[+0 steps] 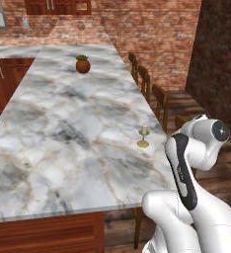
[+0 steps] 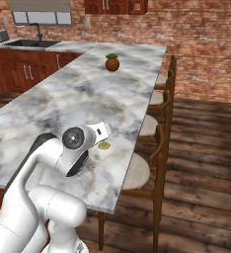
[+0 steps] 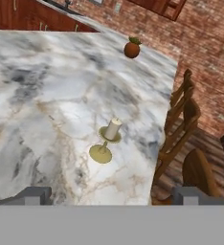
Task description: Get the candle and the beer from the cabinet and move them to the dining counter.
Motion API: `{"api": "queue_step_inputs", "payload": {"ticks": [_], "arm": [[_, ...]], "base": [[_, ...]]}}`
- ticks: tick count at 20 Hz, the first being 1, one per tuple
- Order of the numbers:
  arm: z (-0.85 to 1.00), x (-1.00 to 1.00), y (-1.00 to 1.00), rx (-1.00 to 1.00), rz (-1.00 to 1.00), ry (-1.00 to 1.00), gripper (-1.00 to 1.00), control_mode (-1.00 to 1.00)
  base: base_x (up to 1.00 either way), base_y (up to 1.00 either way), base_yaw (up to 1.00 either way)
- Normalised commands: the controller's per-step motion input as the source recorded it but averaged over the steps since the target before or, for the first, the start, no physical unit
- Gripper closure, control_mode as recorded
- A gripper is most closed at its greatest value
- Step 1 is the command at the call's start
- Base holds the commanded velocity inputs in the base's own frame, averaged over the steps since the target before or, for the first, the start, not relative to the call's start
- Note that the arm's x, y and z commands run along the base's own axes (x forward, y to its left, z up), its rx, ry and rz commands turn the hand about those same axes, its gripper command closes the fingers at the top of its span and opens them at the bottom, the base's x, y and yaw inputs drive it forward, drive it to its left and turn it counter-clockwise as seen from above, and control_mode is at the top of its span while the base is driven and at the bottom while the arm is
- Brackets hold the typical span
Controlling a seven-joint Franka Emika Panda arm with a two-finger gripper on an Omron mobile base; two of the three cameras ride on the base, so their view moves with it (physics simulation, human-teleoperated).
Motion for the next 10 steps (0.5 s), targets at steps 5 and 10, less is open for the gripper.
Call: {"api": "queue_step_inputs", "payload": {"ticks": [5, 10], "arm": [[0.41, -0.55, 0.11, 0.0, -0.16, 0.01, -1.0, -1.0], [0.38, -0.58, 0.07, 0.02, -0.12, 0.01, -1.0, -1.0]], "base": [[0.0, 0.0, 0.0], [0.0, 0.0, 0.0]]}}
